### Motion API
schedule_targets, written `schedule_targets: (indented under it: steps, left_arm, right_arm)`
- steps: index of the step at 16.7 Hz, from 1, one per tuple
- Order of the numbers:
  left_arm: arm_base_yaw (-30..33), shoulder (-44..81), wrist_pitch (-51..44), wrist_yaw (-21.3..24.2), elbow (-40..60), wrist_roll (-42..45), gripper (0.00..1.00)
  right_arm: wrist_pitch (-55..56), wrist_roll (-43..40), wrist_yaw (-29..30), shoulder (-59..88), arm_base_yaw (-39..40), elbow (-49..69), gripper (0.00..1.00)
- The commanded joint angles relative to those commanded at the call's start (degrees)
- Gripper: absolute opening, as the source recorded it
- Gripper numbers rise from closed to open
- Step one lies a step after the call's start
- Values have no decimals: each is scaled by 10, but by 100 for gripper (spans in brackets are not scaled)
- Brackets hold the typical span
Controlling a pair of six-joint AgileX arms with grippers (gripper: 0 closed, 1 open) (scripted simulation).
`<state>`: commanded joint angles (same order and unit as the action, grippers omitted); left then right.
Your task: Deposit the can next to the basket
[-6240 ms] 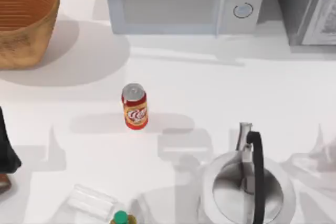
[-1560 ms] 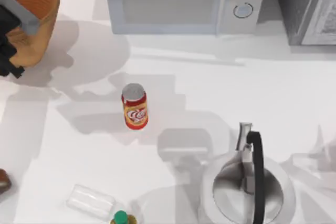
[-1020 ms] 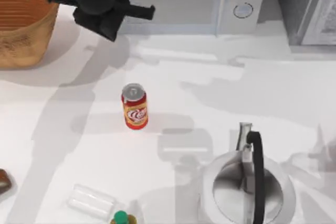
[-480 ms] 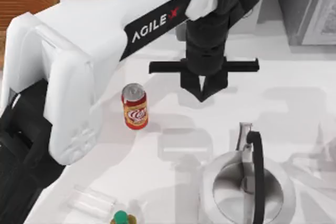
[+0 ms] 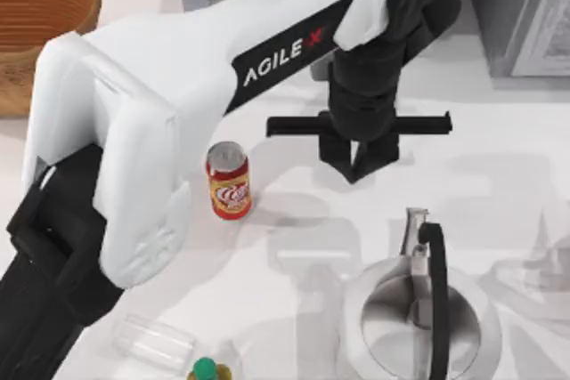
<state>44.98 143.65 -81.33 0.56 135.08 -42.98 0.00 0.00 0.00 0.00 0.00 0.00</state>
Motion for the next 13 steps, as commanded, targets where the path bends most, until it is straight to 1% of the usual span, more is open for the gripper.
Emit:
schedule_targets:
  steps: [2,8,13]
  left_arm:
    - [8,-5,5,1,-7,-1,0]
    - [0,-1,19,-1,-21,-1,0]
    - [0,-1,19,-1,-21,-1,38]
  right_arm:
    - [0,0,0,0,0,0,100]
    - [0,0,0,0,0,0,100]
    - [0,0,0,0,0,0,100]
